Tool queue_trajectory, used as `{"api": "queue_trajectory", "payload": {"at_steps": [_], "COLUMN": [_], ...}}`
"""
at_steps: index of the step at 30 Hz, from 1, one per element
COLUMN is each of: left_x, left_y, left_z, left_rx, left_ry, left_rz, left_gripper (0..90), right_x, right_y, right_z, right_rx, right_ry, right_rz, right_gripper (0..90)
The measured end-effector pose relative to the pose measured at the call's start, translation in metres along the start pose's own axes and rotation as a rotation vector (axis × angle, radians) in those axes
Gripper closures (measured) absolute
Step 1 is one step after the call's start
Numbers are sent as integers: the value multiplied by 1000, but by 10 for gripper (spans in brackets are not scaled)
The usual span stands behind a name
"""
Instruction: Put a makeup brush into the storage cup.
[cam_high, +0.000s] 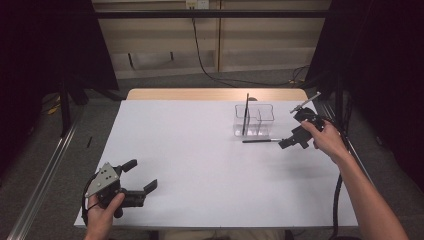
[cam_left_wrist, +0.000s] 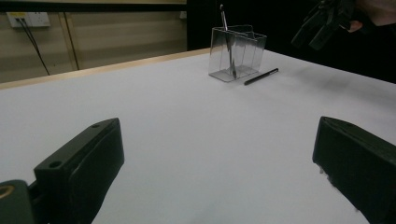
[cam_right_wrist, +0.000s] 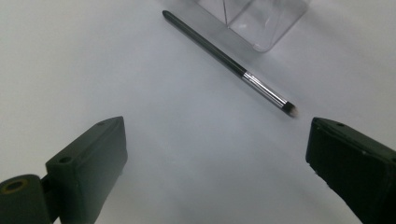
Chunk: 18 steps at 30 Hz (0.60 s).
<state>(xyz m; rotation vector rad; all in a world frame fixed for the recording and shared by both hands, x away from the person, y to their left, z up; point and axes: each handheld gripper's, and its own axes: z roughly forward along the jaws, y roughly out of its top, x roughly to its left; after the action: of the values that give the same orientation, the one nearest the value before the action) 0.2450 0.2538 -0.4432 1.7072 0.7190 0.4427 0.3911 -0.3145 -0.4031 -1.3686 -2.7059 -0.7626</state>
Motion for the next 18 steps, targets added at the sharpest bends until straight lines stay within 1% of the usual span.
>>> {"api": "queue_trajectory", "payload": {"at_steps": [4, 8, 11, 14, 16, 17, 18], "left_x": [0, 0, 0, 0, 1, 1, 0], "left_y": [0, 0, 0, 0, 0, 0, 0], "left_z": [1, 1, 1, 0, 0, 0, 1], "left_rx": [1, 4, 4, 5, 6, 5, 0], "left_ry": [-1, -1, -2, -3, -4, -4, -3], "left_rz": [2, 7, 7, 9, 9, 9, -1], "left_gripper": [22, 22, 22, 22, 22, 22, 22], "right_x": [-3, -4, -5, -6, -7, -8, -8], "right_y": [0, 2, 5, 7, 8, 9, 9], "right_z": [1, 2, 5, 8, 11, 13, 14], "right_rx": [13, 17, 26, 21, 28, 34, 40], "right_ry": [20, 11, -2, -5, -14, -15, -15], "right_rz": [-13, -43, -82, -127, -161, -170, -180], "right_gripper": [39, 45, 57, 67, 72, 75, 76]}}
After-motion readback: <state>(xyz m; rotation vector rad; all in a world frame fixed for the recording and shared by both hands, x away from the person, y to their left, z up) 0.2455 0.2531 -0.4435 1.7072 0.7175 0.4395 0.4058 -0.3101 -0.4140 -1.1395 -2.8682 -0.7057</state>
